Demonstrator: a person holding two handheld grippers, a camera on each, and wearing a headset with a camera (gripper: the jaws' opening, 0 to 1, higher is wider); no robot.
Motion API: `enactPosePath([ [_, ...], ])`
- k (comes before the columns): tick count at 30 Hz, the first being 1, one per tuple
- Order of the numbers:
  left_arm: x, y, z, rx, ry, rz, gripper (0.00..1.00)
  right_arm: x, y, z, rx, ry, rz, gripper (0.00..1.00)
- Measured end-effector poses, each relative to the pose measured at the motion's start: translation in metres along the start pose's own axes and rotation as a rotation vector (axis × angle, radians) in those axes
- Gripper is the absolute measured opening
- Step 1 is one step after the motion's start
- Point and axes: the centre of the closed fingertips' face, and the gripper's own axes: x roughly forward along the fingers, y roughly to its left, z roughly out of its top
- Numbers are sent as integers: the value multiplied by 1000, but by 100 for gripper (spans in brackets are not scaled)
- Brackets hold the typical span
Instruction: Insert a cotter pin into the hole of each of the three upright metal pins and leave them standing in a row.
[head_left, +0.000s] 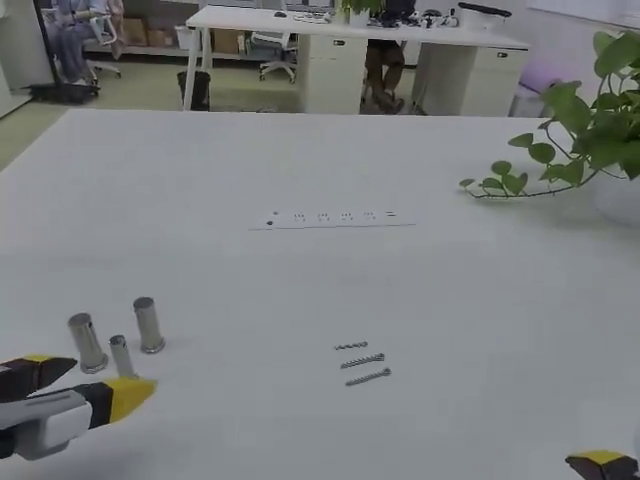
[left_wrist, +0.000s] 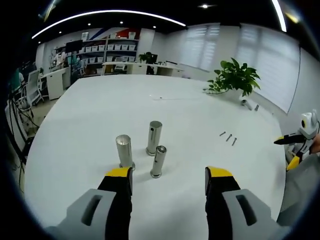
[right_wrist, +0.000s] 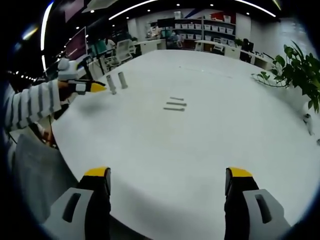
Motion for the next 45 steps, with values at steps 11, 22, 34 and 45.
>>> enactPosePath([
  [11, 23, 2, 0, -65, -12, 13, 45, 4, 3, -3, -3, 14, 17, 94],
  [22, 34, 6, -2, -90, -15, 33, 26, 4, 2, -2, 3, 9, 25, 91],
  [34, 39, 16, 0, -109, -28, 60, 11, 3, -6, 0, 13, 5, 6, 86],
  [45, 35, 20, -1, -96, -36, 90, 7, 9, 1, 3, 5, 9, 31, 86],
])
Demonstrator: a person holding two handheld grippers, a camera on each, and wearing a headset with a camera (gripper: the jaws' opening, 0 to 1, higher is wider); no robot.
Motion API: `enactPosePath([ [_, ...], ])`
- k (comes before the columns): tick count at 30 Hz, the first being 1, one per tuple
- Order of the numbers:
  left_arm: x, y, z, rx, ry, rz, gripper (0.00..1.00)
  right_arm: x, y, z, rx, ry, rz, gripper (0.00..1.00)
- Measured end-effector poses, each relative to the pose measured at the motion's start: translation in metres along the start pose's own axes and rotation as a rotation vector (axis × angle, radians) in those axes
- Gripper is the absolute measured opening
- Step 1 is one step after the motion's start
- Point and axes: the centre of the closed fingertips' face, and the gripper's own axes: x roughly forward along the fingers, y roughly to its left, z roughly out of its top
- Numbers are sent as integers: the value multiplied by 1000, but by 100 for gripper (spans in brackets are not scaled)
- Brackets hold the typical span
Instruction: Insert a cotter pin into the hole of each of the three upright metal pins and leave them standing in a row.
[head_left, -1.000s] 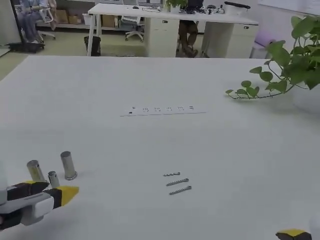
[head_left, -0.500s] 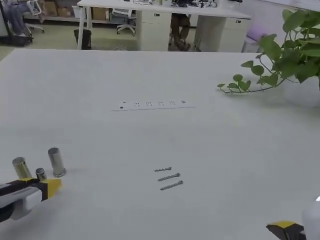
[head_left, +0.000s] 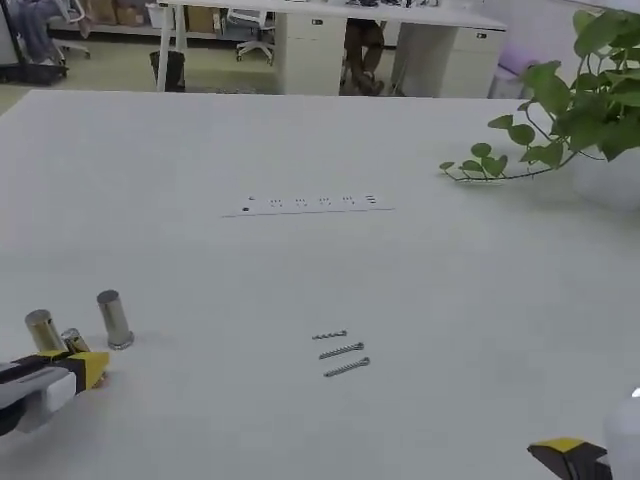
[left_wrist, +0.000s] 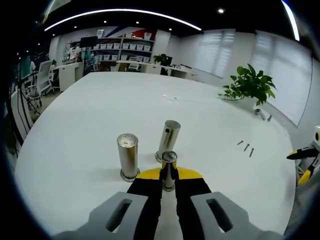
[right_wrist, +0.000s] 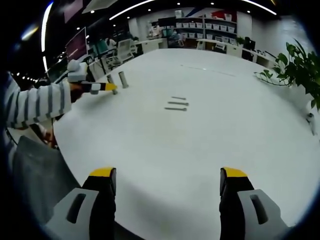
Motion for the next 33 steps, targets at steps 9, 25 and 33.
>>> enactPosePath([
  [9, -4, -3, -2, 65, 19, 35, 7, 1, 1, 5, -11, -8, 9, 86],
  [25, -47, -16, -9, 57, 12, 62, 7, 0, 0, 8, 3, -37, 16, 84],
  [33, -67, -15, -16, 79, 25, 113, 7, -2, 3, 16, -17, -57, 34, 84],
])
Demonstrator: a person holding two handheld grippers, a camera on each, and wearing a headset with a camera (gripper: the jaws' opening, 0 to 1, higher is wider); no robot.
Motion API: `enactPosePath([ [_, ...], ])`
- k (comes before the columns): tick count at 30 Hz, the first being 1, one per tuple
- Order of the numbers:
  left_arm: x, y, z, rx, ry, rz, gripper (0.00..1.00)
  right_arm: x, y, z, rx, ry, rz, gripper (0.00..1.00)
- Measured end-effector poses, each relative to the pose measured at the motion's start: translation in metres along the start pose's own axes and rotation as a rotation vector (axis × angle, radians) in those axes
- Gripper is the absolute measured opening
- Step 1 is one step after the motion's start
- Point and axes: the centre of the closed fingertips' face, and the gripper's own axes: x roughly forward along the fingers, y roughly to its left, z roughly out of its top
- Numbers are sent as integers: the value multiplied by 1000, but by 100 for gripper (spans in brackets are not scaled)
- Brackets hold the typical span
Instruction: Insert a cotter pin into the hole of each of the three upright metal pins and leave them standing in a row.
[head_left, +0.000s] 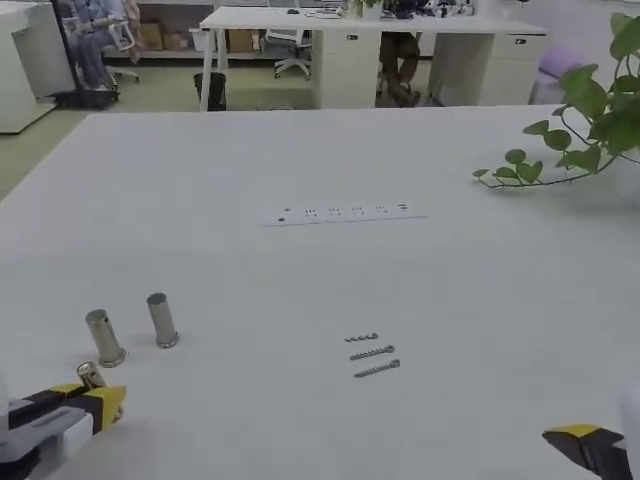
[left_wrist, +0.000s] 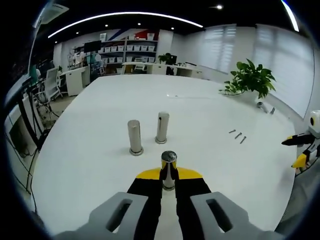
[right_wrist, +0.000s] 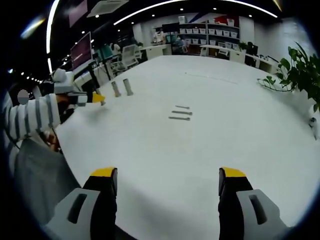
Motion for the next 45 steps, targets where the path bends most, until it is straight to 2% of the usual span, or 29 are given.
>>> enactPosePath([
  [7, -14, -2, 1, -28, -15, 42, 7, -4, 1, 1, 6, -17, 9, 84],
  [14, -20, -13, -11, -43, 13, 61, 7, -6, 0, -3, 16, -16, 5, 86],
  [17, -21, -18, -15, -18, 28, 64, 7, -8, 1, 0, 22, -36, 9, 88],
  [22, -20, -24, -28, -48, 61, 67, 7, -7, 5, -3, -3, -27, 17, 88],
  [23, -20, -26, -32, -71, 70, 63, 7, -7, 6, -3, -7, -25, 18, 88],
  [27, -17, -30, -38, -96, 65, 72, 7, -6, 8, -5, -2, -23, 30, 88],
  [31, -14, -32, -38, -106, 62, 82, 7, -5, 9, -11, -9, 3, 35, 89],
  [33, -13, -33, -37, -86, 55, 93, 7, -5, 8, -13, -14, 13, 35, 89],
  [38, -7, -35, -36, -54, 60, 88, 7, -7, 9, -14, -7, 9, 44, 89],
  [45, -3, -36, -37, -50, 68, 93, 7, -9, 7, -16, -7, 10, 45, 89],
])
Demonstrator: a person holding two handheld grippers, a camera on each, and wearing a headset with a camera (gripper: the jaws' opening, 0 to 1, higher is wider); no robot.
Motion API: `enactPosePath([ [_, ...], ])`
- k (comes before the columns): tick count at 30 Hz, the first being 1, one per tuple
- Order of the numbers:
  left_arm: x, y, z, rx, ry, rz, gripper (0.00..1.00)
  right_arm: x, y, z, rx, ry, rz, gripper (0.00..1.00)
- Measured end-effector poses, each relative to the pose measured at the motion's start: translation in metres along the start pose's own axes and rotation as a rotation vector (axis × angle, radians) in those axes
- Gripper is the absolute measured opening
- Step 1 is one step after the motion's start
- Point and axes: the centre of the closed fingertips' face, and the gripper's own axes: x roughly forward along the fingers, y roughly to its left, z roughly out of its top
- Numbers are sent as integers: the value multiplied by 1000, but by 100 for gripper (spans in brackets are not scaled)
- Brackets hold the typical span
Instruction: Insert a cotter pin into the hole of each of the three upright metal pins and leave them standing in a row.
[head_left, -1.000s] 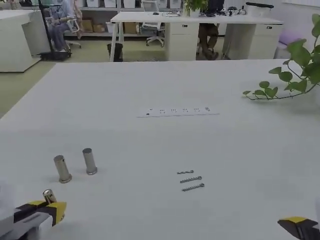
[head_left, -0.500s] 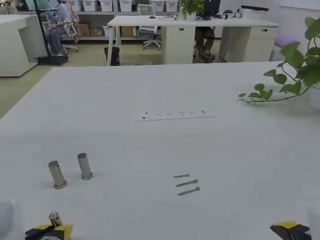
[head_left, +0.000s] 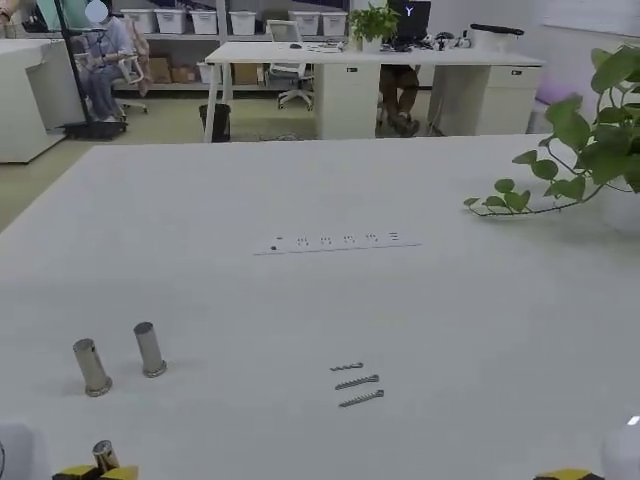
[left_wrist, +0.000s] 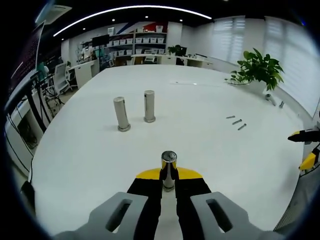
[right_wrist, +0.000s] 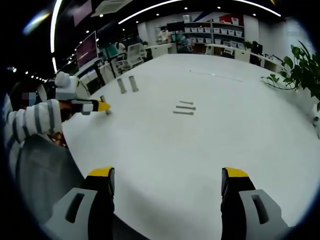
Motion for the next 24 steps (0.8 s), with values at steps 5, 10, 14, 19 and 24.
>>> enactPosePath([
  [5, 2, -3, -1, 8, -3, -11, 7, 0, 1, -2, 5, 5, 9, 89],
  [10, 3, -4, 0, 8, -6, -7, 7, 0, 1, 2, 6, -4, 11, 88],
  [14, 1, -6, -1, 14, -8, -15, 7, 0, 0, 2, 6, -6, 12, 88],
  [19, -1, -7, -3, 4, 0, -31, 7, -1, 0, -2, 13, -1, 16, 88],
  [24, -3, -9, -5, 3, 6, -45, 8, -2, -1, -7, 18, 7, 9, 88],
])
